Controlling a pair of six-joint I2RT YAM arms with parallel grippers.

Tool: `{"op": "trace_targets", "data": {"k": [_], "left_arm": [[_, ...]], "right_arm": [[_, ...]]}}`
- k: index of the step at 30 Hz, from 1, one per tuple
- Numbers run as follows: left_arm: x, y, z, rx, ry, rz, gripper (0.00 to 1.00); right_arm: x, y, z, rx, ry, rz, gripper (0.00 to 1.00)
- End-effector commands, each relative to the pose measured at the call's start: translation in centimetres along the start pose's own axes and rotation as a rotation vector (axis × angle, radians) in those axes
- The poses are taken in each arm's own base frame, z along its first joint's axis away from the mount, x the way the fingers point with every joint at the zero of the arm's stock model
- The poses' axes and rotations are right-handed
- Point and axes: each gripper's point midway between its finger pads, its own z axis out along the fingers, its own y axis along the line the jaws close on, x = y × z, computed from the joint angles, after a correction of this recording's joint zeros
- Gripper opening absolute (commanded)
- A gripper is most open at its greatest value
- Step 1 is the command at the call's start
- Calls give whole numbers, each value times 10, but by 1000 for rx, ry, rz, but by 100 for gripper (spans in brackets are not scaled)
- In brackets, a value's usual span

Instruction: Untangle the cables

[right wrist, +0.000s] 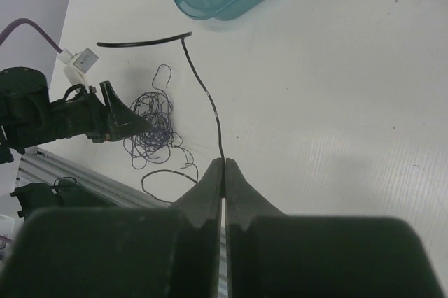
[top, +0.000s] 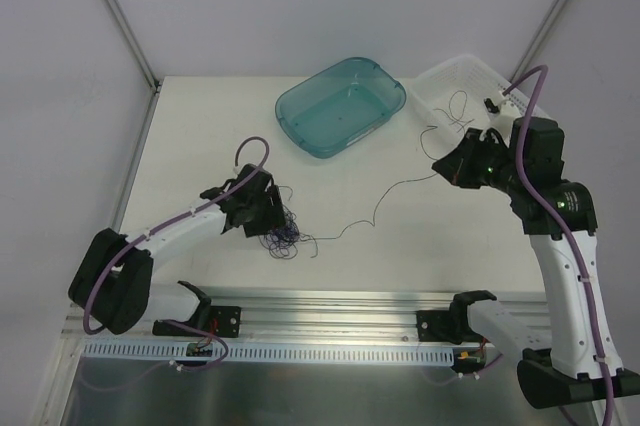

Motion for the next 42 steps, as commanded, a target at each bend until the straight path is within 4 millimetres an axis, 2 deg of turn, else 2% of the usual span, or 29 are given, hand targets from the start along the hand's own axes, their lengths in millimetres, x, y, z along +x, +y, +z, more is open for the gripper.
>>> {"op": "trace_targets", "data": {"k": [1,3,4,5,6,8,9,10,11,13,14,20,23,27,31,36,37,42], "left_arm": [[-10,-8,13,-21,-33,-47,57],[-14,-3,21,-53,-53,-62,44],[-18,-1,22,-66,-64,-57,25],[-20,2,22,-79,-73,-58,16],[-24,3,21,-80,-82,-63,8],[-38,16,18,-99,-106,-97,0],[-45,19,13,-94,-130,-107,0],[-58,33,9,-123,-157,-131,0],[-64,39,5,-133,-175,-140,0],[-80,51,-6,-152,-211,-152,0],[-91,65,-11,-175,-232,-192,0],[-126,104,-38,-233,-309,-263,2],[-135,116,-47,-248,-331,-290,6],[-138,136,-52,-273,-337,-337,6],[-136,142,-49,-294,-316,-320,7],[-134,168,-45,-385,-287,-365,11],[-137,175,-47,-405,-293,-386,12],[-149,193,-41,-440,-268,-438,13]], "right_arm": [[-3,11,-9,-42,-33,-22,1],[-3,7,-13,-20,-33,-37,1],[-3,6,-15,-10,-37,-46,1],[-1,1,-19,22,-27,-48,1],[-7,1,-26,35,-44,-79,1],[-3,-8,-35,90,-25,-118,1],[-13,-13,-45,144,-60,-135,1],[-15,-18,-51,180,-69,-152,1],[-18,-31,-60,265,-84,-152,1],[-28,-40,-77,348,-140,-148,1],[-31,-49,-86,413,-167,-141,1],[-48,-62,-116,547,-254,-139,1],[-53,-62,-124,564,-284,-132,1],[-58,-57,-130,552,-309,-131,1],[-60,-49,-129,510,-314,-132,1],[-76,-45,-151,534,-390,-133,1],[-80,-40,-156,523,-411,-133,1],[-84,-30,-154,471,-409,-136,1]]}}
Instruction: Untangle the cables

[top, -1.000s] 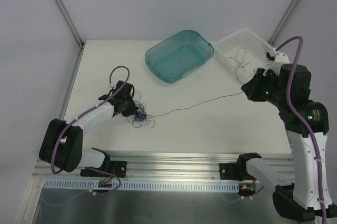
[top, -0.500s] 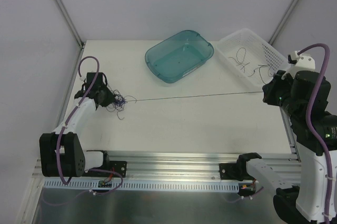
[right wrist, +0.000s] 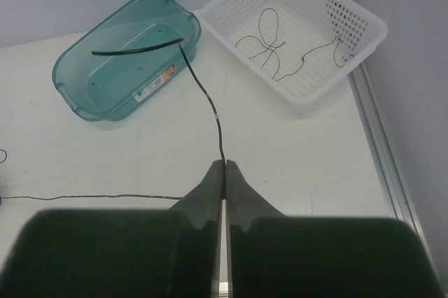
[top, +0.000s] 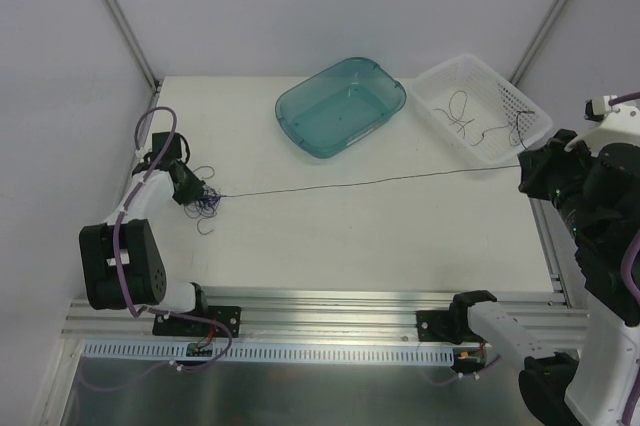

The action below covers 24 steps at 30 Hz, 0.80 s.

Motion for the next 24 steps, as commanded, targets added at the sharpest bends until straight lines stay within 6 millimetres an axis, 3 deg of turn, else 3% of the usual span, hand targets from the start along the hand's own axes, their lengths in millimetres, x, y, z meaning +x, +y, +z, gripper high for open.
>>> {"op": "trace_targets", "data": {"k": [1,7,11,17,21,24], "left_arm": [[-35,10,1,-67,-62,-12,13],[-63,34,17,-157,-61,-43,21],[-68,48,28,-187,-27,-64,21],[-63,52,32,-186,-2,-35,21],[-52,46,31,-138,32,-28,21],[-37,29,24,-44,73,-14,17]], "right_arm": [[-12,-4,-4,22,-35,-9,1],[-37,-2,-26,-9,-131,14,1],[-38,-1,-31,-24,-148,19,1],[-22,10,-19,-73,-94,10,1],[11,21,6,-110,41,13,1],[65,43,33,-198,251,42,1]]}}
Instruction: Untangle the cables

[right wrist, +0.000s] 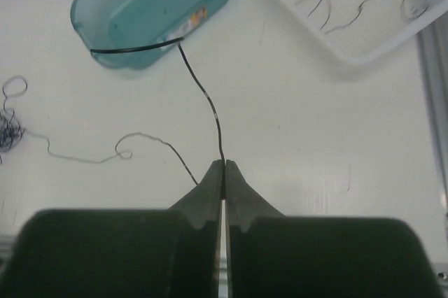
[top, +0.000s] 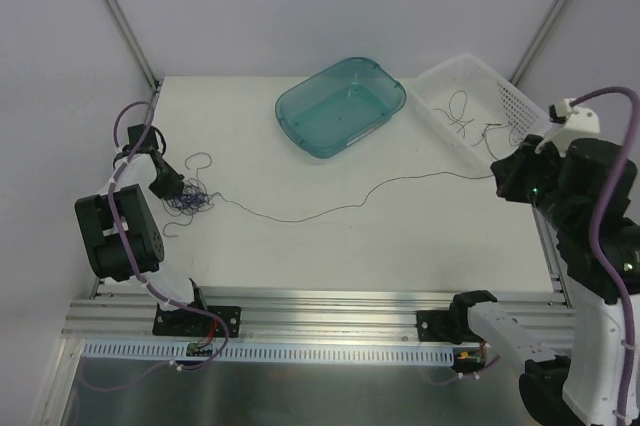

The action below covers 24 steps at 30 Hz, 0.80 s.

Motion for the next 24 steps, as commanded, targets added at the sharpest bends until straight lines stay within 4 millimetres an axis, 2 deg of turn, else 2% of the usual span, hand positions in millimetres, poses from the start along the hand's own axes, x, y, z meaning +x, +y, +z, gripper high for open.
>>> {"op": "trace_targets", "data": {"k": [1,2,3,4,5,6,7,8,9,10,11,12,13,14,15,17,18,19,20,21,22,23,24], "left_arm": [[20,-15,-15,107,51,51,16],[27,-22,-20,135,55,72,16],[36,-21,-21,141,71,84,15],[40,-25,-25,161,73,95,15],[53,-29,-26,181,101,113,15],[57,-32,-28,191,105,127,14],[60,-35,-33,206,98,140,13],[70,-39,-35,215,111,171,13],[75,-42,-38,227,113,186,12],[77,-45,-43,243,104,200,12],[85,-46,-44,249,113,223,12],[93,-49,-46,258,121,250,12],[98,-52,-50,272,122,266,12],[106,-51,-50,276,137,278,13],[115,-56,-53,289,148,306,12],[125,-56,-55,295,160,326,12],[129,-57,-56,303,165,336,13],[134,-60,-59,312,167,356,13],[137,-60,-59,314,170,365,13],[138,-61,-60,314,169,372,13],[140,-61,-60,313,171,382,13],[140,-62,-61,314,170,385,13],[141,-61,-61,313,171,387,13]], "right_arm": [[54,33,35,-158,227,64,1],[89,32,52,-151,331,85,1],[106,35,64,-160,370,123,1],[145,36,75,-163,486,140,5],[166,35,81,-148,547,155,6],[182,34,89,-132,598,152,9],[198,32,93,-106,636,116,21],[219,27,96,-72,691,88,27],[225,26,98,-57,701,56,32],[232,22,103,-21,721,11,43],[233,28,103,-27,717,-54,50],[227,34,104,-42,700,-93,56],[226,44,104,-71,693,-148,66],[225,53,107,-100,692,-174,69],[215,68,112,-153,652,-186,71],[216,98,112,-284,645,-239,77],[210,121,116,-381,606,-243,78],[216,145,108,-513,616,-285,78],[227,161,111,-578,655,-315,79],[226,185,105,-686,655,-324,79],[236,202,98,-751,681,-367,79],[254,212,104,-786,724,-424,79],[262,226,103,-840,740,-444,80]]}}
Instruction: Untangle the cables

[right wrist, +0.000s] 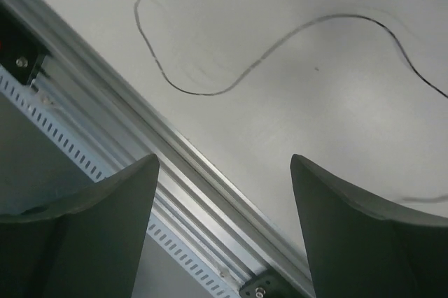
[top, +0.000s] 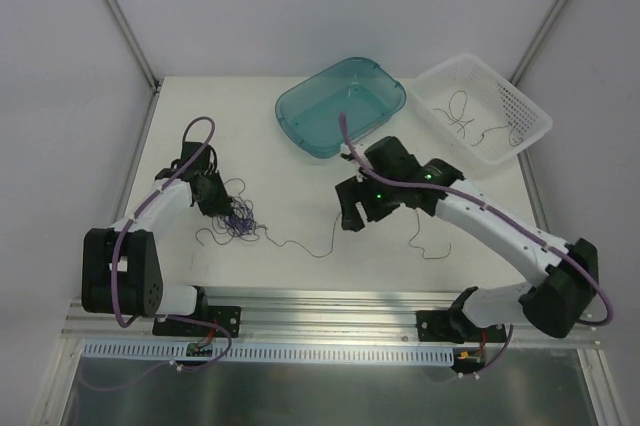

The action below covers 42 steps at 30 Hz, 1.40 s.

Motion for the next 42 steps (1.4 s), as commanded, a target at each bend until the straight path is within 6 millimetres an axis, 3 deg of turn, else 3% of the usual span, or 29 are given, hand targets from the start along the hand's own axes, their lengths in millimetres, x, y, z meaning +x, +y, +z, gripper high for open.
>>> {"op": "trace_targets", "data": {"k": [1,6,11,14,16,18,21,25,29,30,33,36,38,40,42], "left_arm": [[5,-3,-5,14,5,24,13],[4,-5,-7,19,-2,35,13],[3,-7,-8,25,-5,46,13],[2,-7,-8,26,-7,48,13],[1,-7,-8,21,-11,50,13],[0,-6,-8,17,-13,49,12],[-4,-2,-8,-7,-28,51,11],[-12,6,-10,-61,-55,67,10],[-22,16,-13,-106,-79,53,9],[-22,18,-12,-112,-75,46,8],[-26,23,-13,-120,-75,25,7],[-30,32,-13,-136,-78,-1,6],[-30,34,-12,-144,-76,-5,5],[-30,34,-12,-144,-73,-8,5],[-29,32,-11,-133,-63,-8,5]], "right_arm": [[-17,66,33,-255,19,-223,80],[-3,90,95,-317,149,-320,80],[5,107,136,-352,214,-337,78],[12,109,154,-351,246,-322,72],[15,109,158,-353,254,-313,58],[16,110,159,-364,248,-311,30],[17,104,149,-335,239,-319,1],[10,92,110,-274,183,-345,1],[3,66,47,-180,124,-344,1],[-9,56,19,-142,47,-343,1],[-18,28,-32,-41,-30,-319,1],[-35,7,-96,29,-198,-260,1],[-46,3,-139,48,-334,-232,1],[-54,-5,-164,78,-418,-199,1],[-59,-7,-176,88,-464,-193,1]]}}
